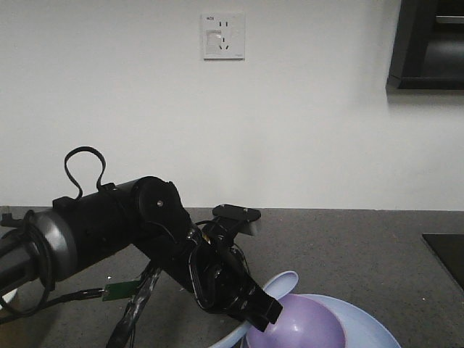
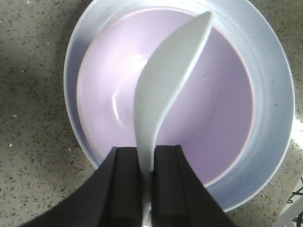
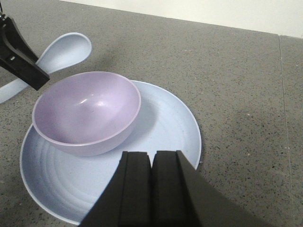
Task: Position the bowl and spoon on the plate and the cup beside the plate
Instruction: 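Lower the spoon into the bowl with the left gripper and release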
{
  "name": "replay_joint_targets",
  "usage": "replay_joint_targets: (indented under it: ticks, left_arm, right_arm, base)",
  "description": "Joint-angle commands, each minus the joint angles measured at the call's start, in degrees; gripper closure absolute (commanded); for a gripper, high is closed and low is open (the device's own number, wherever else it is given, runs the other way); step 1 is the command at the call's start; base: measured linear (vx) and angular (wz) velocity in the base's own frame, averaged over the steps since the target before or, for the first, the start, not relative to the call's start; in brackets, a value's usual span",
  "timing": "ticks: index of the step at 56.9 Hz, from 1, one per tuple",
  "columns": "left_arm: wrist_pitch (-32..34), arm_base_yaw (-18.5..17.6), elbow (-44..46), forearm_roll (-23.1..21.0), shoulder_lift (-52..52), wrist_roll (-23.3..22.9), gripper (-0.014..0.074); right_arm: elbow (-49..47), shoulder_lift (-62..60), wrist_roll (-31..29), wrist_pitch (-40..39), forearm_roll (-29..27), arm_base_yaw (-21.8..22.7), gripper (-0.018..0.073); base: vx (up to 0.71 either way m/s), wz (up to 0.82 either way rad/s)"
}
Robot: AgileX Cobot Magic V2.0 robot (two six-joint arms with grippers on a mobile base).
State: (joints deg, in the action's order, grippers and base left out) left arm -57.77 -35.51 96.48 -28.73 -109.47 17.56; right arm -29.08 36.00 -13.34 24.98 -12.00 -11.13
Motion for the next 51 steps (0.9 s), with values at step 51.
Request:
replay_joint_targets:
  ticks: [51]
  left_arm:
    - [-11.7,0.9,15.9,36.2,12.9,-10.8,0.0073]
  right_arm:
    - [-1.8,0.0,-0.1,-4.8,1.7,0.1,0.0568]
  base:
    - [0.00,0.00]
